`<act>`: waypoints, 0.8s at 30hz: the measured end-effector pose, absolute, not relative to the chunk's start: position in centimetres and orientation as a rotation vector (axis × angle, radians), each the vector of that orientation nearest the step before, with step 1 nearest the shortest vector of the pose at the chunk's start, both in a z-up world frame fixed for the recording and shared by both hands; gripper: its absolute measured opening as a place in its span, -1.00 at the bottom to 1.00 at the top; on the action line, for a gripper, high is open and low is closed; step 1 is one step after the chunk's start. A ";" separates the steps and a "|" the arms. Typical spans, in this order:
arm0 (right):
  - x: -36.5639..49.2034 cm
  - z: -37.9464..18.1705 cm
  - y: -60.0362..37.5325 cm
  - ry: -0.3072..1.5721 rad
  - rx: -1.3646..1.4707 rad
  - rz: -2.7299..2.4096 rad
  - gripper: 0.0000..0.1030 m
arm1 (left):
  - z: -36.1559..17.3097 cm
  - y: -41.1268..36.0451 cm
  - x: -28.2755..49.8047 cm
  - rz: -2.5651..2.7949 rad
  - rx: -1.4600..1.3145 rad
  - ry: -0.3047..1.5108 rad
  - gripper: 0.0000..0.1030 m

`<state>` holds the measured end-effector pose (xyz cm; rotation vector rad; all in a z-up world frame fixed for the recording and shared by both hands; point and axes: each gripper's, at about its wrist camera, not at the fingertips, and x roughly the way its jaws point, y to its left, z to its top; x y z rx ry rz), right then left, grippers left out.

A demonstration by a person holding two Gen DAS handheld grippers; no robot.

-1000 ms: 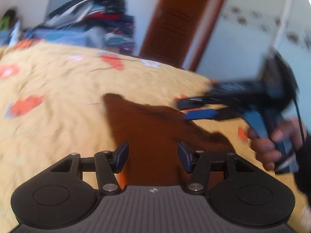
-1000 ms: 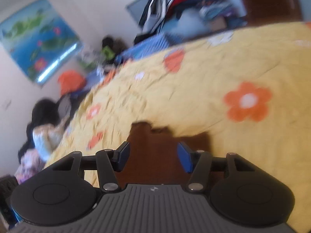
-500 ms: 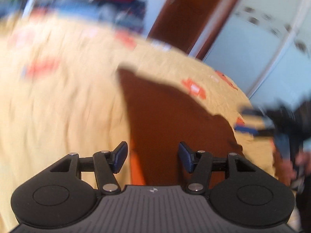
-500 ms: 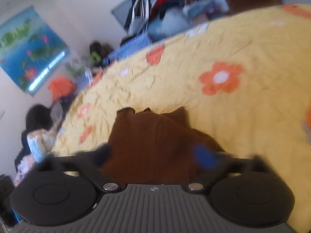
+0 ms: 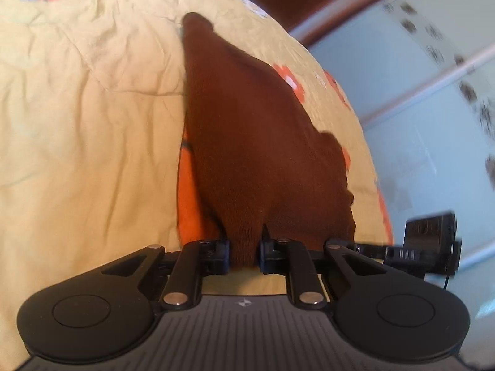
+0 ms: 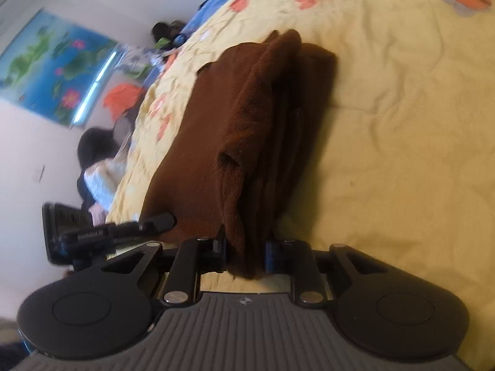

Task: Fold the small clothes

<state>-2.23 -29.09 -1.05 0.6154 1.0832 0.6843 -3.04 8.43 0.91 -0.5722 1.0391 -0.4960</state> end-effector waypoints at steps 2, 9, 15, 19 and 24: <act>-2.7 -1.9 -29.5 1.105 0.638 0.679 -0.54 | 0.4 8.3 -3.3 -0.471 -0.510 1.041 -0.68; -2.2 1.0 -31.3 0.977 0.693 0.664 0.59 | 3.8 10.7 -3.5 -0.502 -0.562 0.881 0.21; 4.1 2.5 -31.8 0.876 0.673 0.590 0.90 | 4.3 10.3 2.1 -0.407 -0.534 0.788 0.74; 10.4 0.6 -29.9 0.967 0.625 0.487 0.78 | 1.8 8.7 8.9 -0.287 -0.481 0.880 0.72; 13.7 0.1 -26.8 0.980 0.548 0.527 0.77 | 1.2 6.3 13.9 -0.287 -0.390 0.882 0.55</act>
